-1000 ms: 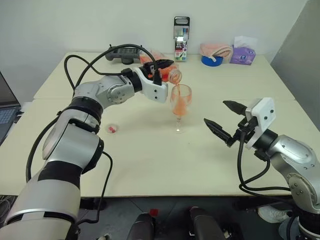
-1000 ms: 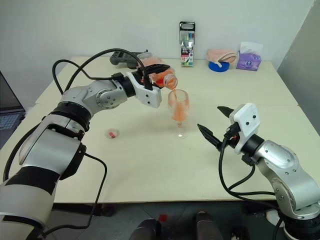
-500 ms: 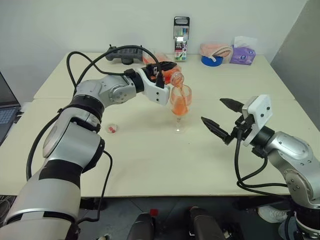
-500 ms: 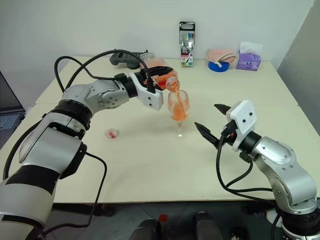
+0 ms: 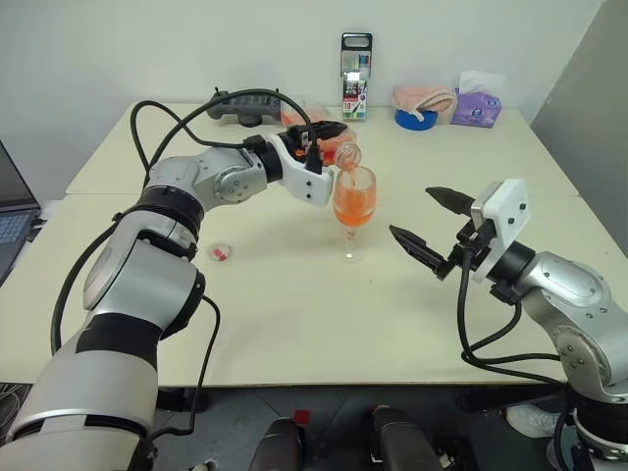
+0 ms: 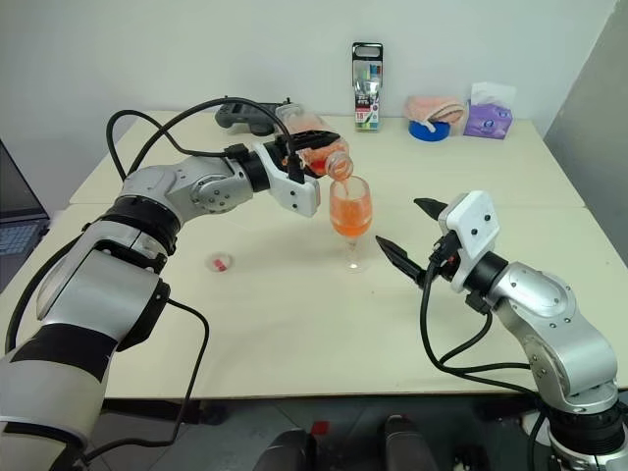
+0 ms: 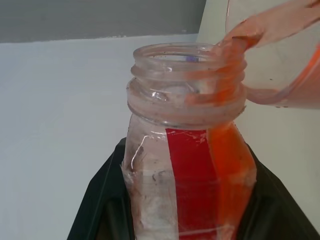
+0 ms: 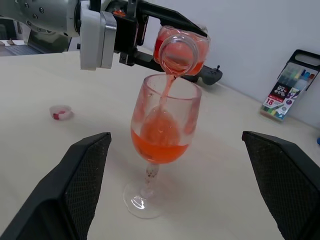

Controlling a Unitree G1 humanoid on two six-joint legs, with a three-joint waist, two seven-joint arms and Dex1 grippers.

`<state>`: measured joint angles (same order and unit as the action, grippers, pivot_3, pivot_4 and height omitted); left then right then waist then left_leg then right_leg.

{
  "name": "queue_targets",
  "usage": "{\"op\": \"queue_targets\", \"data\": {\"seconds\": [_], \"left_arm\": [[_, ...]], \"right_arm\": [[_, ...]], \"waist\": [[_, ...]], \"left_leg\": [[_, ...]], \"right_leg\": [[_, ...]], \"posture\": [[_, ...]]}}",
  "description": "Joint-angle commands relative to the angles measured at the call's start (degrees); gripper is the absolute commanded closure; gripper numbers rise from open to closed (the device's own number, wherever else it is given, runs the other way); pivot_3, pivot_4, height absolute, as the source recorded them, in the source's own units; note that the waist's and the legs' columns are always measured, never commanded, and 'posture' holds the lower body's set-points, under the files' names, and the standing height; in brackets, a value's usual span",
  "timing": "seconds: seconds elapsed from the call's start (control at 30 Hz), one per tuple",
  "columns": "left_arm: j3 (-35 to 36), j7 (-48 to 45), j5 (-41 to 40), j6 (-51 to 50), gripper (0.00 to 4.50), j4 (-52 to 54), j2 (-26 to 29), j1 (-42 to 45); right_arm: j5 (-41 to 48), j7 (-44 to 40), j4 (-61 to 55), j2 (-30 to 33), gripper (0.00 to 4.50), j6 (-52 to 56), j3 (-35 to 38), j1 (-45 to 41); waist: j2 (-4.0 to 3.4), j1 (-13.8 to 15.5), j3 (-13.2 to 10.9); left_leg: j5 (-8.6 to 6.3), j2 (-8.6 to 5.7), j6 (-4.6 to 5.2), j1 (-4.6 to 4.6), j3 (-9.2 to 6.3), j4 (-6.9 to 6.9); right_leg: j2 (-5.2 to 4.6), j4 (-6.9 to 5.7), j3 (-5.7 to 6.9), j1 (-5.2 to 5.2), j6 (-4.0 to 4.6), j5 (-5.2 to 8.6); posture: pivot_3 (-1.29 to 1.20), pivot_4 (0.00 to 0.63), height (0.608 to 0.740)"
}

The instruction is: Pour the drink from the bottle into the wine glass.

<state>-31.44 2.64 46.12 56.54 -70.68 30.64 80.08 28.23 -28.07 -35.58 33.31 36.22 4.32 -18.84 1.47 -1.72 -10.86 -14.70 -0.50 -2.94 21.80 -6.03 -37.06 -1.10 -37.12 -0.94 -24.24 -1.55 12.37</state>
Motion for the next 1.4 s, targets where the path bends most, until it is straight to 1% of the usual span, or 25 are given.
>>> {"op": "queue_targets", "data": {"seconds": [0.03,0.17,0.3,0.43,0.5,0.63,0.7,0.77,0.83,0.93,1.0,1.1,1.23,1.4], "left_arm": [[3.1,-2.1,-4.3,0.1,2.68,0.0,0.2,1.2],[2.7,-1.3,-4.1,-0.6,2.68,0.4,0.9,0.9],[4.0,-3.2,-6.6,-0.5,2.68,0.1,0.6,0.6],[11.7,-15.1,-19.1,-0.1,2.68,-1.0,-1.9,-1.1],[15.3,-22.8,-25.2,-0.7,2.68,-0.5,-2.9,-2.2],[21.8,-36.2,-35.9,-6.0,2.68,1.3,-4.8,-4.2],[27.2,-41.9,-43.3,-13.2,2.68,3.0,-5.5,-5.0],[31.5,-41.6,-47.3,-21.4,2.68,4.1,-4.7,-5.7],[34.3,-38.2,-48.9,-29.1,2.69,4.7,-3.4,-6.5],[40.6,-30.4,-53.0,-38.2,2.69,5.4,-1.6,-8.4],[41.4,-26.4,-52.3,-40.4,2.69,6.7,-0.8,-10.4],[42.3,-23.5,-52.2,-43.0,2.69,8.8,-0.9,-13.7],[44.2,-22.5,-54.2,-45.8,2.69,10.6,-1.8,-16.3],[45.5,-22.6,-55.2,-46.5,2.69,12.3,-2.8,-20.6]], "right_arm": [[0.6,1.1,-1.6,-1.0,0.0,-0.2,0.4,-1.7],[0.8,2.0,-1.9,-1.9,0.0,0.8,0.5,-2.8],[0.7,1.9,-1.6,-1.7,0.0,1.5,0.5,-3.6],[3.4,1.9,-1.4,-1.1,0.0,6.3,1.0,-5.3],[5.2,2.0,-1.6,-1.4,0.0,7.8,1.6,-6.5],[8.2,2.5,-1.3,-1.9,0.0,9.9,2.9,-8.8],[10.8,3.1,-0.2,-2.1,0.0,11.9,3.9,-12.3],[13.0,3.3,0.5,-1.8,0.0,14.8,3.2,-17.3],[15.2,3.3,1.7,-2.1,0.0,17.2,2.4,-22.8],[10.0,2.5,4.9,-0.2,0.0,17.5,-3.8,-29.0],[9.0,1.6,6.2,-0.1,0.0,17.1,-5.9,-30.5],[8.0,-0.6,7.6,-0.3,0.0,15.7,-8.1,-31.8],[8.7,-3.2,8.0,-0.7,0.0,15.9,-8.9,-33.0],[11.8,-3.2,6.7,-3.6,0.0,18.7,-8.7,-35.1]], "waist": [[0.0,0.0,0.0],[0.0,0.0,0.0],[0.0,0.0,0.0],[0.0,0.0,0.0],[-0.01,-0.1,0.0],[-0.01,-0.1,0.0],[-0.01,-0.3,0.0],[-0.01,-0.6,0.0],[-0.01,-1.0,0.0],[-0.03,-1.5,0.0],[-0.03,-1.6,0.0],[-0.03,-1.4,0.0],[-0.02,-0.6,0.0],[-0.02,-0.3,0.0]], "left_leg": [[0.0,0.0,0.0,0.0,0.0,0.0],[0.0,0.0,0.0,0.0,0.0,-0.01],[0.0,0.0,0.0,0.0,-0.01,-0.01],[0.0,0.0,0.0,0.0,0.0,-0.02],[0.0,0.0,0.0,-0.01,0.0,-0.02],[0.0,0.01,0.0,-0.02,0.0,-0.02],[0.01,0.0,0.01,-0.01,-0.01,-0.04],[0.01,0.01,0.01,0.01,-0.01,-0.08],[0.01,0.03,0.02,-0.02,-0.02,-0.1],[0.0,0.04,0.02,-0.12,-0.06,-0.09],[0.0,0.06,0.02,-0.21,-0.09,-0.06],[0.0,0.06,0.02,-0.23,-0.12,-0.04],[0.0,0.02,0.01,-0.01,-0.18,-0.21],[0.0,0.01,0.0,-0.03,-0.17,-0.21]], "right_leg": [[0.0,0.0,0.0,0.0,0.0,0.0],[0.0,-0.02,0.0,0.0,0.06,-0.03],[0.0,-0.03,0.01,0.0,0.06,-0.04],[0.0,-0.05,0.01,0.0,0.27,-0.16],[0.0,-0.05,0.01,-0.01,0.28,-0.17],[0.0,-0.09,0.01,-0.01,0.29,-0.18],[0.0,-0.09,0.01,0.0,0.3,-0.18],[0.0,-0.12,0.01,-0.03,0.3,-0.18],[0.01,-0.22,0.01,-0.06,0.3,-0.18],[0.01,-0.55,0.02,-0.1,0.28,-0.17],[0.02,-0.64,0.05,-0.11,0.26,-0.15],[0.02,-0.71,0.07,-0.12,0.24,-0.14],[-0.02,-0.68,0.13,-0.18,0.25,-0.15],[-0.04,-0.68,0.11,-0.19,0.26,-0.15]], "posture": [[0.0,0.15,0.74],[0.0,0.15,0.74],[0.0,0.15,0.74],[0.0,0.15,0.74],[0.0,0.15,0.74],[0.0,0.15,0.74],[0.0,0.15,0.74],[0.0,0.15,0.74],[0.0,0.15,0.74],[0.0,0.15,0.74],[0.0,0.15,0.74],[0.0,0.15,0.74],[0.0,0.15,0.74],[0.0,0.15,0.74]]}}
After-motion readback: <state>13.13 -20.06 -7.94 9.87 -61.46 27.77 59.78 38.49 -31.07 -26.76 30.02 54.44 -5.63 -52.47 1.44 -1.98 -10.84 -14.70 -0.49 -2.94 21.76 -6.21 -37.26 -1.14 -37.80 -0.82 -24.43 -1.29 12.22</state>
